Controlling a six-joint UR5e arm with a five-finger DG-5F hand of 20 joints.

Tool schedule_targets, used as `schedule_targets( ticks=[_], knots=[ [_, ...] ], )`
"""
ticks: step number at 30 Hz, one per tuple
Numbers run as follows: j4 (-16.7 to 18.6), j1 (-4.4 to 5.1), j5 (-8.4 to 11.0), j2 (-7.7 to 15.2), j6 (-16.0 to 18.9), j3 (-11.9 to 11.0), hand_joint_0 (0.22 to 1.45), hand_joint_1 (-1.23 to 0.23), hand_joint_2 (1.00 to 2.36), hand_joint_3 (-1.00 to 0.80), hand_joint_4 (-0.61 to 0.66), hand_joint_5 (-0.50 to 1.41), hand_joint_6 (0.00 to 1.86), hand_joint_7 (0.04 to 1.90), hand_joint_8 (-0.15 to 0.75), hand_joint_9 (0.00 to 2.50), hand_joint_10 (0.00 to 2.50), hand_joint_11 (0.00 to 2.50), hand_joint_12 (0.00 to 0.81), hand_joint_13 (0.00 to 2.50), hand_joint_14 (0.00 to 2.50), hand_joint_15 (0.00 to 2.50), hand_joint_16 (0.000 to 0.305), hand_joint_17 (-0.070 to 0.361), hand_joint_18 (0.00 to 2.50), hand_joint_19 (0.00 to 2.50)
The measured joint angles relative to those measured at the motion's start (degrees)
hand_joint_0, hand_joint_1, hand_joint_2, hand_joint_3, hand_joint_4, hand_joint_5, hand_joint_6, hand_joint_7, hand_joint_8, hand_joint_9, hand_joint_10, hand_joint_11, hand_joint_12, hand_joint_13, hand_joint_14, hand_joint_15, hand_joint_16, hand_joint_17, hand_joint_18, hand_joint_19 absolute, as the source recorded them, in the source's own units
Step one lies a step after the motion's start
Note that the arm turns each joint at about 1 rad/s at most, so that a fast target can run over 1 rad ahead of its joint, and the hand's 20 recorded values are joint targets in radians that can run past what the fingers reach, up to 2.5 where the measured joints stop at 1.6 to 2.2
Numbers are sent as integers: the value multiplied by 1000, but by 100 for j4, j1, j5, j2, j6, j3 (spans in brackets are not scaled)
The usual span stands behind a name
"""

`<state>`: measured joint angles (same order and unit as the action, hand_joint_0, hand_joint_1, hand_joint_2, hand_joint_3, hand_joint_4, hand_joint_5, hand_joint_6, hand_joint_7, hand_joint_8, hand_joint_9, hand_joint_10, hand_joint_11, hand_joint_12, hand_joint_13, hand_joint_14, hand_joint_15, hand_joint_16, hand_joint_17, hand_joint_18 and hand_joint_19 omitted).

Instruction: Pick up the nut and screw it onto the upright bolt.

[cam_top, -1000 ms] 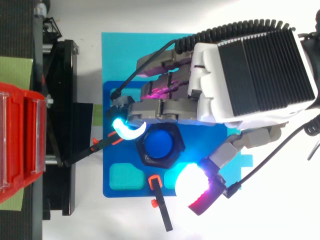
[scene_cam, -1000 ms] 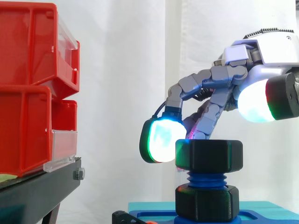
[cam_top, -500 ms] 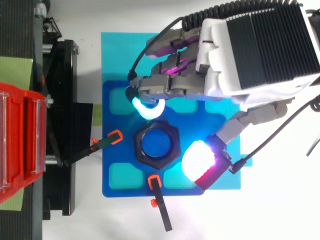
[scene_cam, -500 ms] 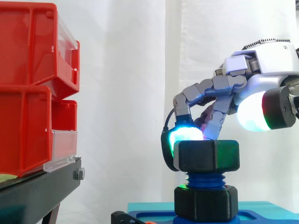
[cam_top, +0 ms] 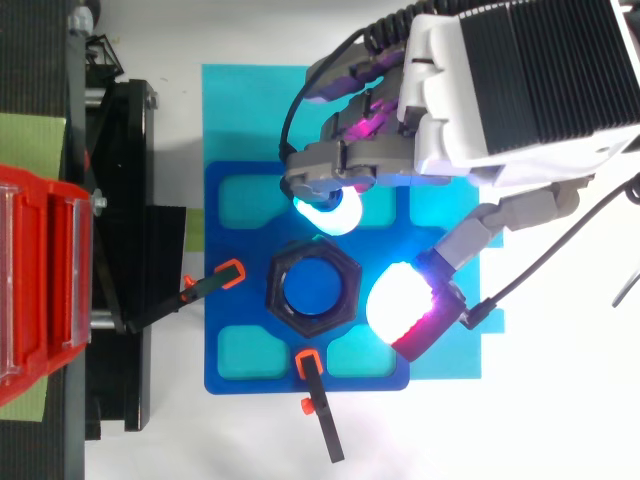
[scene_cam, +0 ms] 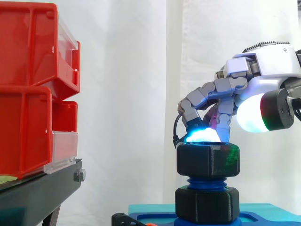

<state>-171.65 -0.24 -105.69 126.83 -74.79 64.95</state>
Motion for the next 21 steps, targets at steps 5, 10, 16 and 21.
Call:
schedule_targets(
  ticks=[5, 10, 16, 21],
  knots=[
    [-6, -22, -43, -1, 0, -65, 531, -403, 1000, -500, 275, -92, 504, 955, 301, 1108, 0, 0, 347, 993, 0, 0, 45, 100, 706, 0],
    [-118, -76, -141, -1, -6, -241, 518, -415, 1000, -500, 219, -152, 502, 688, 301, 1006, 0, 0, 358, 907, 0, 0, 52, 116, 679, 0],
    [-229, -195, -358, -1, -95, -438, 496, -407, 1000, -500, 185, -172, 501, 567, 276, 769, 0, 0, 364, 636, 0, 0, 56, 126, 373, 0],
    [-177, -206, -430, 8, -135, -458, 476, -388, 1000, -500, 158, -181, 500, 524, 236, 512, 0, 0, 374, 347, 0, 0, 67, 150, 5, 0]
  ],
)
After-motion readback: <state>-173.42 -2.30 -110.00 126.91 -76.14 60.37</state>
